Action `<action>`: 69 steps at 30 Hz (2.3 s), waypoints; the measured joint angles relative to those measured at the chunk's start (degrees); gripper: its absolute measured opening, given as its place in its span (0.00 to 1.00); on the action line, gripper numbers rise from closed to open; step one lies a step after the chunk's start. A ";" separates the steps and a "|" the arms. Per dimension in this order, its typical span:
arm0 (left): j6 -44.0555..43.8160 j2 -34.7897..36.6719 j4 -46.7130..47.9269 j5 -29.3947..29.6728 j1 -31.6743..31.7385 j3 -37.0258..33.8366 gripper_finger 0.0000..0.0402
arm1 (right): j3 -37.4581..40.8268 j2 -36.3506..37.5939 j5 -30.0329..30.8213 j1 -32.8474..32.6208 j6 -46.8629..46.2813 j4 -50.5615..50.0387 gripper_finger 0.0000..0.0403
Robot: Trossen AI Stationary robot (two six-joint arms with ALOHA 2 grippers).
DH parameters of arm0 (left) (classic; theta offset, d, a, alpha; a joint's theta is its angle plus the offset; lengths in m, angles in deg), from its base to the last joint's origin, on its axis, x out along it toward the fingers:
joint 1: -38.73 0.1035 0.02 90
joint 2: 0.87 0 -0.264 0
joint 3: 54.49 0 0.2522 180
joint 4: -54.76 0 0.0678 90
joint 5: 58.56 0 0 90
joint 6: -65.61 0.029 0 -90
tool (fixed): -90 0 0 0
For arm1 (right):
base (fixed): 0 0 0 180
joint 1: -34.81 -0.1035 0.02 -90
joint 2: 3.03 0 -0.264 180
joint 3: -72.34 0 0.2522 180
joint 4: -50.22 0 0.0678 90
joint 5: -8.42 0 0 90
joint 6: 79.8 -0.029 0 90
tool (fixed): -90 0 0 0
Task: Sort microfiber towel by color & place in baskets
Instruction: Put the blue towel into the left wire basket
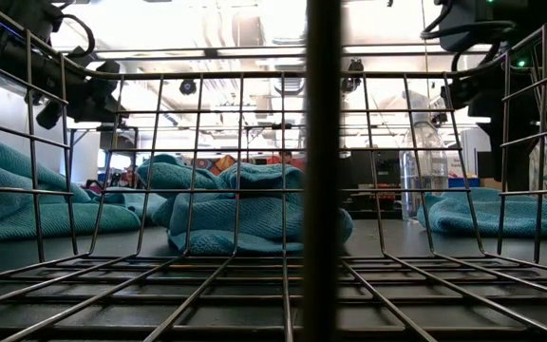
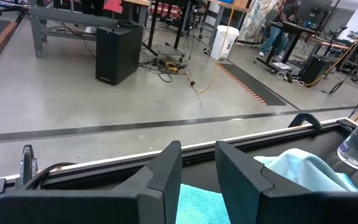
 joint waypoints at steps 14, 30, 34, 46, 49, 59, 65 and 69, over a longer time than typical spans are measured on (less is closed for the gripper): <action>0.00 0.00 0.08 0.00 0.00 0.00 0.21 | 6.12 0.00 -5.23 0.07 -0.66 8.31 0.53; 0.00 0.00 0.17 0.00 0.02 0.00 0.21 | 9.46 0.00 -7.82 0.09 -0.63 14.17 0.45; 0.00 0.00 0.17 0.00 0.02 0.00 0.21 | 9.46 0.00 -7.82 0.09 -0.63 14.38 0.30; -0.02 0.00 0.17 0.00 0.00 0.00 0.21 | 9.38 0.02 -7.86 0.08 -1.51 14.29 0.02; -0.02 0.00 0.17 0.00 0.01 0.00 0.21 | 7.81 0.02 -7.88 0.09 -1.31 13.92 0.02; -0.02 0.00 0.49 0.00 0.00 0.00 0.21 | -6.73 0.04 -5.99 0.04 6.18 14.08 0.02; -0.02 0.00 1.05 0.00 0.00 -0.10 0.21 | -15.85 0.04 -2.90 0.04 12.63 16.17 0.02; -0.02 0.00 1.77 -0.01 0.00 -0.38 0.21 | -21.09 0.04 -2.89 -0.60 16.97 20.86 0.02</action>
